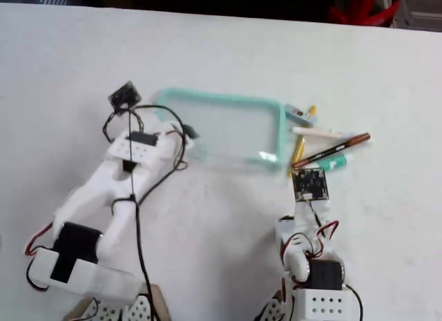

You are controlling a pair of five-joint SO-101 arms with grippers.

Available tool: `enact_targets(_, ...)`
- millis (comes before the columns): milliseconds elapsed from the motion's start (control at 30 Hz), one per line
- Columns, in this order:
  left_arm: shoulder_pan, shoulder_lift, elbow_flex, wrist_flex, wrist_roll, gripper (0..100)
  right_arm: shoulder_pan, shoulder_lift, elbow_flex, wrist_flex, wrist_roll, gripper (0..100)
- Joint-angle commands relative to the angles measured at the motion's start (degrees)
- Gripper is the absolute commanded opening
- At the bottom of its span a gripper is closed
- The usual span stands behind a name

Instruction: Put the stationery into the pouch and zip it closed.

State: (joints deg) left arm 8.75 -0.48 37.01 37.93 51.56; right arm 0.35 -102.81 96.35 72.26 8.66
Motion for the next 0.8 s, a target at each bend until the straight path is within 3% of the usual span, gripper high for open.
enact_targets(0,-0.2,0.0,-1.9,0.5,-0.2,8,0.6,-0.3,0.4,0.3,-0.2,1.9)
enact_targets(67,-0.2,0.0,-1.9,0.5,-0.3,2,0.6,-0.3,0.4,0.3,-0.2,1.9)
enact_targets(300,-0.2,-0.5,-1.9,1.9,-0.2,4,0.7,-0.3,0.4,0.3,-0.2,1.9)
enact_targets(633,-0.2,-0.5,-12.5,17.7,0.1,4,0.7,-0.3,0.4,0.3,-0.2,1.9)
enact_targets(700,-0.2,-0.5,-13.5,20.0,-0.2,7,0.7,-0.3,0.4,0.3,-0.2,1.9)
enact_targets(767,-0.2,-0.5,-14.9,23.1,-0.2,16,0.7,-0.3,0.4,0.3,-0.2,1.9)
